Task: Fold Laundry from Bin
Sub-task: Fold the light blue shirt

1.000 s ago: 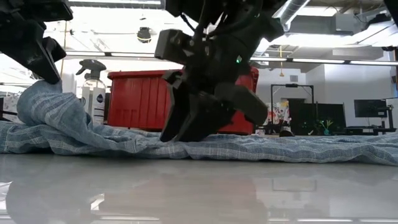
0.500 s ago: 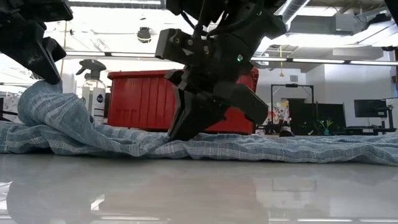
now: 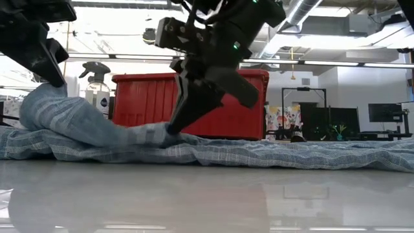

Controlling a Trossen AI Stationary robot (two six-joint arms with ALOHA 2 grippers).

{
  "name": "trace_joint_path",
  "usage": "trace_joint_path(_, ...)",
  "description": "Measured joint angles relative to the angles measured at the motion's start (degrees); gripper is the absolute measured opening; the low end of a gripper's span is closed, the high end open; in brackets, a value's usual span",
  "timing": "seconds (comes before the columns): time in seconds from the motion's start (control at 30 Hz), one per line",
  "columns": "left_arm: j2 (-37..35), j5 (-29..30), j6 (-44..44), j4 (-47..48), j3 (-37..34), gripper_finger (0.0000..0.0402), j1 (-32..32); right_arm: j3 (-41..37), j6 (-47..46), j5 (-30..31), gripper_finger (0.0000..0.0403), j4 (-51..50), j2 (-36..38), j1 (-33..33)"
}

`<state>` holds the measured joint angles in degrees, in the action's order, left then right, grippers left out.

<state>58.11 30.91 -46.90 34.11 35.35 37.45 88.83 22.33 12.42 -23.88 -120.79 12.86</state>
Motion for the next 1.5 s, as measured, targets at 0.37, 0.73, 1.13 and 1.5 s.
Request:
trace_joint_path(0.37, 0.0, 3.4, -0.5, 0.5, 0.0, 0.0, 0.0, 0.9, -3.5, 0.2, 0.0023, -4.0, 0.0, -1.9)
trace_joint_path(0.73, 0.0, 6.4, -0.8, 4.5, 1.3, 0.0, -0.1, 0.8, -3.9, 3.0, 0.0023, -4.0, 0.0, -2.1)
trace_joint_path(1.13, 0.0, 6.3, -0.1, 4.7, 1.3, 0.0, -0.1, 0.8, -5.0, 4.3, 0.0026, -4.0, 0.9, -4.5)
trace_joint_path(1.5, 0.0, 8.7, 6.2, 12.0, 5.8, 0.0, -2.2, 0.8, -5.0, 4.6, 0.0035, -4.8, 0.9, -5.4)
